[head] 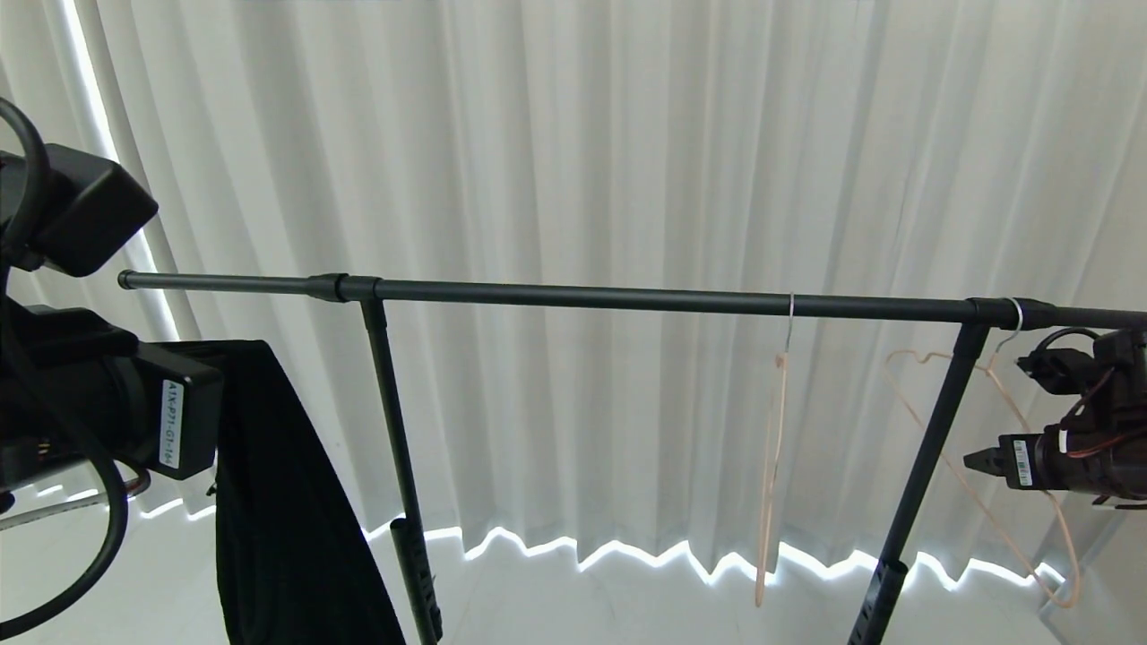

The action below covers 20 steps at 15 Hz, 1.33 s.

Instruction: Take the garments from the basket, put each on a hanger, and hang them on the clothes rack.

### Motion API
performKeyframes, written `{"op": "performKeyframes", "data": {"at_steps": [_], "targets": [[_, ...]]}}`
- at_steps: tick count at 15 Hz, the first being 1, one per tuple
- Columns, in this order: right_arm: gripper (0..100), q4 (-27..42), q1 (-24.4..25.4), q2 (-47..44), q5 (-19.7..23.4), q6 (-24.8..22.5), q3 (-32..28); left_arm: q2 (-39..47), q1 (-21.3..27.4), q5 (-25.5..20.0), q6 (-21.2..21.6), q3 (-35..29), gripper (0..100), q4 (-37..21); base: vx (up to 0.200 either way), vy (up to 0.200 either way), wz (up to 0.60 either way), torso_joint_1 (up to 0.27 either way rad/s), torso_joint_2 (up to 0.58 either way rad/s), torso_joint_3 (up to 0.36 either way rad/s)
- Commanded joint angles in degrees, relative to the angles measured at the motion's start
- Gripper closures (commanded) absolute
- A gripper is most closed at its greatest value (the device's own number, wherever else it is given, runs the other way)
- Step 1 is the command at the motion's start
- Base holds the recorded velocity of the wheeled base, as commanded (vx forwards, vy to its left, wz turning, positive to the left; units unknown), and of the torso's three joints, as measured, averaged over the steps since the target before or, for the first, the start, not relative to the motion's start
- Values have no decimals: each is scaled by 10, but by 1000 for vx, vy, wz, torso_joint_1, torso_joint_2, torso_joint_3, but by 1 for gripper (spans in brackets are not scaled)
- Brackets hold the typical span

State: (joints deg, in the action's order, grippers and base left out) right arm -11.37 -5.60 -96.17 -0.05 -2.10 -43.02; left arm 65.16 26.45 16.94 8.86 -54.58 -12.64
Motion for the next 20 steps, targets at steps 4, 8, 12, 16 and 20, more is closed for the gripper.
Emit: {"op": "performKeyframes", "data": {"at_steps": [4, 8, 12, 16, 20], "targets": [[100, -8, 1, 3, 0, -1, 0, -2, -1, 0, 0, -1, 100, 0, 0, 0, 0, 0, 0, 0], [100, -8, 2, 17, 0, 0, 0, -3, -1, 0, 0, -3, 100, 0, 0, 0, 0, 0, 0, 0], [100, -8, 2, 49, 0, 0, 0, -5, -1, 0, 0, -1, 100, 0, 0, 0, 0, 0, 0, 0], [100, -10, 2, 81, 0, 1, 0, -7, -1, 0, 1, 6, 100, 25, 0, 0, 0, 0, 0, 0], [100, -20, 1, 111, 0, 2, 1, -6, -2, 0, 5, 27, 100, 66, 0, 0, 0, 0, 0, 0]]}}
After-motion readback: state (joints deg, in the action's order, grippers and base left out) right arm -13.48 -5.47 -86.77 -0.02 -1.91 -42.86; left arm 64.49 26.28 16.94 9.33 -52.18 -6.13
